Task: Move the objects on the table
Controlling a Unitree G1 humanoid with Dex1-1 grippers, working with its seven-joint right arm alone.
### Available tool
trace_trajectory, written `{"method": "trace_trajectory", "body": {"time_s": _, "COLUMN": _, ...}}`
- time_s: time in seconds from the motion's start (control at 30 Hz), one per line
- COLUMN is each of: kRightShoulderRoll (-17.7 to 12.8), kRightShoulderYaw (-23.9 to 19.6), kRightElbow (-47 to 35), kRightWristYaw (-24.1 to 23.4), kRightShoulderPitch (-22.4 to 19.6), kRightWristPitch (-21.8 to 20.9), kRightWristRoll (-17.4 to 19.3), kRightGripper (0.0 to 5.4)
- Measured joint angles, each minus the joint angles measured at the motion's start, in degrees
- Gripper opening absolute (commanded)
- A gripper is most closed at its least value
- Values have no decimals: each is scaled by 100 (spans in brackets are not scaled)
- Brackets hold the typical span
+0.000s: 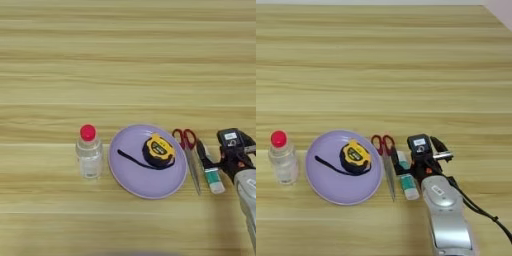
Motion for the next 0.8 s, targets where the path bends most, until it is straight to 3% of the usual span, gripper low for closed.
{"method": "trace_trajectory", "body": {"time_s": 0.8, "kRightShoulderRoll": 0, "kRightShoulderYaw": 26, "kRightElbow": 1168, "kRightWristYaw": -141, "kRightShoulderPitch": -250, "kRightWristPitch": -191, "kRightWristRoll": 2, "kRightGripper": 538}}
